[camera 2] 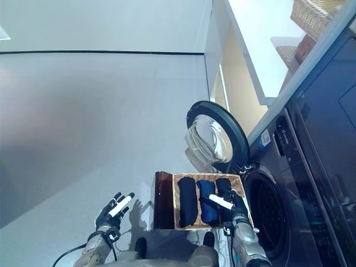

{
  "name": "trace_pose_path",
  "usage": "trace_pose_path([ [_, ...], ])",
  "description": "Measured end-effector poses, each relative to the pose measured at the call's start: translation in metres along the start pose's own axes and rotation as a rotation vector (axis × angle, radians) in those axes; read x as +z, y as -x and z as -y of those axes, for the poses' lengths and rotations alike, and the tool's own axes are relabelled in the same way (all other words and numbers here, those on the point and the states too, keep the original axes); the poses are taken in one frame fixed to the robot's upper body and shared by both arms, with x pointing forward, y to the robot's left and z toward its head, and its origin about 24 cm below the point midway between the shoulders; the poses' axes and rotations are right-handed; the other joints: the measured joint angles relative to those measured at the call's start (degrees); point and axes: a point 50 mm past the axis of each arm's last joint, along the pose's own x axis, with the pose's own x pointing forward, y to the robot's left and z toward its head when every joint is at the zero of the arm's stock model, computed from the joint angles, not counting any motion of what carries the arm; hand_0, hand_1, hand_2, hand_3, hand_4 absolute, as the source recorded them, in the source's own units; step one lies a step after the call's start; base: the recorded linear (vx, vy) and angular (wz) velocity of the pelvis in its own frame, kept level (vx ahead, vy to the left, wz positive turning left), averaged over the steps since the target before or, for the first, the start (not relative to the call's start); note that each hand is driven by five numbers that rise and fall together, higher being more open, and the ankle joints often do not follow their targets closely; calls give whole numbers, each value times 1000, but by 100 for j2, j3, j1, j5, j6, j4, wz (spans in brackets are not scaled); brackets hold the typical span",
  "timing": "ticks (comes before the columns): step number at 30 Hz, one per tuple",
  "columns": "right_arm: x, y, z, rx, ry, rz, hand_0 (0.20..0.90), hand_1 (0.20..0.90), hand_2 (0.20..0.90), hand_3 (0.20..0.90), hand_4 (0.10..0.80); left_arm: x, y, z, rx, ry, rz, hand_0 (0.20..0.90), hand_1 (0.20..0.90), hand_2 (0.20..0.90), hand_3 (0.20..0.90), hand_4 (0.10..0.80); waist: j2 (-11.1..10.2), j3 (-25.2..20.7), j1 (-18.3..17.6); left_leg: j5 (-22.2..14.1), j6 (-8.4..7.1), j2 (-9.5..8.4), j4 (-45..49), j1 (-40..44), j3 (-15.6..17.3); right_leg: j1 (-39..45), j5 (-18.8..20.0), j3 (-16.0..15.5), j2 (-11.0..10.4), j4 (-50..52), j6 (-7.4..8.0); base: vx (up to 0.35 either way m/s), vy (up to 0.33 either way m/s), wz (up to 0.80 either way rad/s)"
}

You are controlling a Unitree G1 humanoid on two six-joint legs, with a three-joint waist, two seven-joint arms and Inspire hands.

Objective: Pick up the clothes and place them into the washing machine

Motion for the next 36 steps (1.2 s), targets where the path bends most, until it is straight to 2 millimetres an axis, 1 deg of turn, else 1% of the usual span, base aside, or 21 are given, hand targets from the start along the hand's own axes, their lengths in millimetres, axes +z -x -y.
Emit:
trace_pose_path([
  [1,2,-2,1,-14,21,6,900,900,900,900,800,7,-3,4,-17,-24,19,900,900,900,900,800,-28,93,32,-57,-49,-5,456,-287,-9,-18,-11,-15,10,32,-17,-53,77,45],
  [2,5,-3,4,-31,46,15,900,900,900,900,800,13,-5,7,-34,-39,37,900,900,900,900,800,-47,178,61,-94,-90,1,813,-557,19,-15,3,-37,-40,-19,-33,57,116,35],
  [3,8,-6,9,-57,77,23,900,900,900,900,800,14,-6,11,-43,-39,42,900,900,900,900,800,-16,214,68,-159,-88,19,1035,-745,18,-33,-21,-23,-21,-57,-73,82,85,7],
  [4,13,-10,14,-85,93,23,900,900,900,900,800,13,-6,14,-46,-30,41,900,900,900,900,800,76,234,98,-249,-53,113,958,-694,31,-122,-29,39,40,27,-77,27,70,-6],
  [5,17,-13,17,-113,85,29,900,900,900,900,800,11,-5,12,-38,-31,32,900,900,900,900,800,110,274,71,-363,-11,127,889,-675,61,-147,-43,56,38,86,-54,-48,86,-18],
  [7,26,-22,21,-169,102,19,900,900,900,900,800,14,-5,5,-24,-48,37,900,900,900,900,800,2,366,85,-303,61,33,841,-733,266,-370,-48,179,-110,196,-19,-120,109,-17],
  [8,31,-28,23,-200,112,4,900,900,900,900,800,17,-6,2,-20,-62,44,900,900,900,900,800,-38,436,93,-291,129,-23,822,-763,323,-437,2,207,-167,204,-48,-136,111,-22],
  [9,36,-31,27,-240,108,0,900,900,900,900,800,21,-7,0,-16,-73,52,900,900,900,900,800,-46,461,76,-284,169,-81,834,-872,367,-562,48,245,-218,183,-28,-105,98,-26],
  [10,44,-35,28,-267,123,11,900,900,900,900,800,25,-7,-3,-4,-79,68,900,900,900,900,800,-67,480,97,-257,172,-138,927,-1014,422,-819,100,424,-242,213,-10,-50,67,-36],
  [11,53,-38,26,-275,141,25,900,900,900,900,800,28,-7,-6,11,-81,81,900,900,900,900,800,-49,515,158,-326,176,-153,1031,-1136,401,-949,174,545,-213,177,-4,-8,40,-49],
  [12,58,-40,24,-279,148,39,900,900,900,900,800,29,-7,-9,23,-83,84,900,900,900,900,800,-10,584,239,-359,182,-164,1096,-1172,384,-995,252,610,-210,161,18,-19,22,-38],
  [13,62,-42,23,-283,165,44,900,900,900,900,800,30,-7,-10,27,-77,94,900,900,900,900,800,36,638,235,-392,184,-174,1131,-1202,329,-994,277,624,-222,132,47,-55,14,-9],
  [16,69,-43,20,-277,200,69,900,900,900,900,800,37,-10,-2,10,-71,119,900,900,900,900,800,178,758,228,-367,176,-150,1119,-1301,313,-998,293,470,-263,106,64,-128,-2,15],
  [17,77,-44,19,-285,210,99,900,900,900,900,800,43,-13,5,-7,-64,146,900,900,900,900,800,287,874,202,-320,165,-98,1133,-1443,314,-1028,298,276,-276,121,72,-121,-4,38],
  [19,90,-46,21,-293,238,137,900,900,900,900,800,52,-15,17,-39,-52,183,900,900,900,900,800,404,948,98,-237,184,37,1146,-1745,551,-1271,263,111,-310,268,43,-80,-2,45],
  [21,103,-48,19,-310,241,162,900,900,900,900,800,58,-16,24,-60,-47,201,900,900,900,900,800,394,1045,89,-155,157,57,1165,-1896,693,-1528,232,150,-346,429,24,-77,-35,8],
  [24,123,-50,22,-338,283,221,900,900,900,900,800,68,-20,37,-90,-50,231,900,900,900,900,800,409,1276,86,-201,178,88,1415,-2150,671,-1832,41,137,-385,891,40,-36,-42,11],
  [26,134,-50,30,-359,302,250,900,900,900,900,800,70,-21,43,-110,-57,236,900,900,900,900,800,408,1343,85,-285,179,107,1642,-2311,644,-2046,-181,151,-435,1300,27,-6,-40,11],
  [31,158,-48,43,-409,306,321,900,900,900,900,800,67,-20,41,-103,-59,226,900,900,900,900,800,402,1432,70,-505,160,170,2067,-2403,616,-2217,-498,215,-471,1858,-28,3,-10,-1],
  [33,171,-45,45,-414,329,372,900,900,900,900,800,67,-20,40,-98,-56,226,900,900,900,900,800,400,1434,60,-565,155,205,2234,-2480,620,-2328,-559,250,-467,2045,-39,11,-2,-7],
  [36,179,-43,48,-422,339,404,900,900,900,900,800,68,-21,42,-97,-56,228,900,900,900,900,800,398,1434,51,-582,156,214,2323,-2531,610,-2399,-580,291,-470,2149,-56,0,0,0],
])
